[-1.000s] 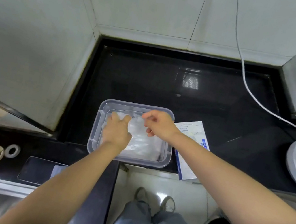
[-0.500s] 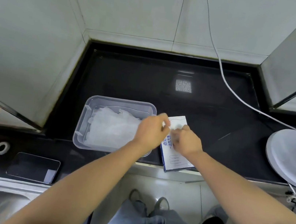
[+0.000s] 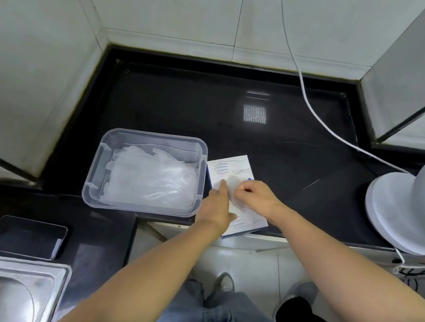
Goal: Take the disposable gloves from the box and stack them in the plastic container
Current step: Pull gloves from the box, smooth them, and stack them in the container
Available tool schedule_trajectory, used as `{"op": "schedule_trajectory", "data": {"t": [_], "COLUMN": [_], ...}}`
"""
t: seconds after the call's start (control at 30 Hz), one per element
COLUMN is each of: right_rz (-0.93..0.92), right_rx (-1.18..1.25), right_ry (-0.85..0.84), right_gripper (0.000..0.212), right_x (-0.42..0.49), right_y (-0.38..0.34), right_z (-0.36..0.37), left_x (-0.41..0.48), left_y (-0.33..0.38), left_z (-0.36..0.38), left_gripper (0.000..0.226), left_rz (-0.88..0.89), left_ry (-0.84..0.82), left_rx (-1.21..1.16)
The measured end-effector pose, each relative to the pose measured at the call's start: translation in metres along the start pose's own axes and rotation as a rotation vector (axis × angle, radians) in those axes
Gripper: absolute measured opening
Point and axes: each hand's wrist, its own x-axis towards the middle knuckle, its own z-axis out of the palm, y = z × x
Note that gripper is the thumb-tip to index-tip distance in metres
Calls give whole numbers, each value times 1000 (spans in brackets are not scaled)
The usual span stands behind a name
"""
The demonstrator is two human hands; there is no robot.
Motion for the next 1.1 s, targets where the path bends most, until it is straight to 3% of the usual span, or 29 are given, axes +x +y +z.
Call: {"op": "schedule_trajectory", "data": {"t": [0.17,0.33,0.5,0.6,0.77,0.87,0.93,1.0,1.07,1.1], "right_rz": [-15,-50,-173,-187,-177,-153,-114,-78,-59,-59], "right_rx": [190,-109,257,314,599,615,574,585,638,665], "right_ry": [58,71,121,170,403,355,312,309,293,285], "right_gripper": [17,16,20,22,12,9,7,5,8,11], "right_x": [-1,8,11,13,10,9,9,7,4,3], "right_y": [12,8,-14,-21,-27,-33,-31,-26,-22,-21], "right_z": [-4,-6,-9,-16,-29,-37,-35,-33,-32,-32], "left_x": [2,4,5,4,6,7,9,6,4,4], "left_y": [1,2,5,7,4,4,8,18,27,29], "left_z": [0,0,-2,-2,0,-4,-11,-22,-34,-40], "left_gripper": [88,89,92,90,89,70,42,26,24,35], "left_rz": [18,6,-9,-8,-21,-30,-51,-125,-136,-111], "left_ry": [21,-10,-13,-16,-48,-58,-2,71,62,47], "left_rx": [30,56,76,79,33,-23,-171,-506,-809,-915]}}
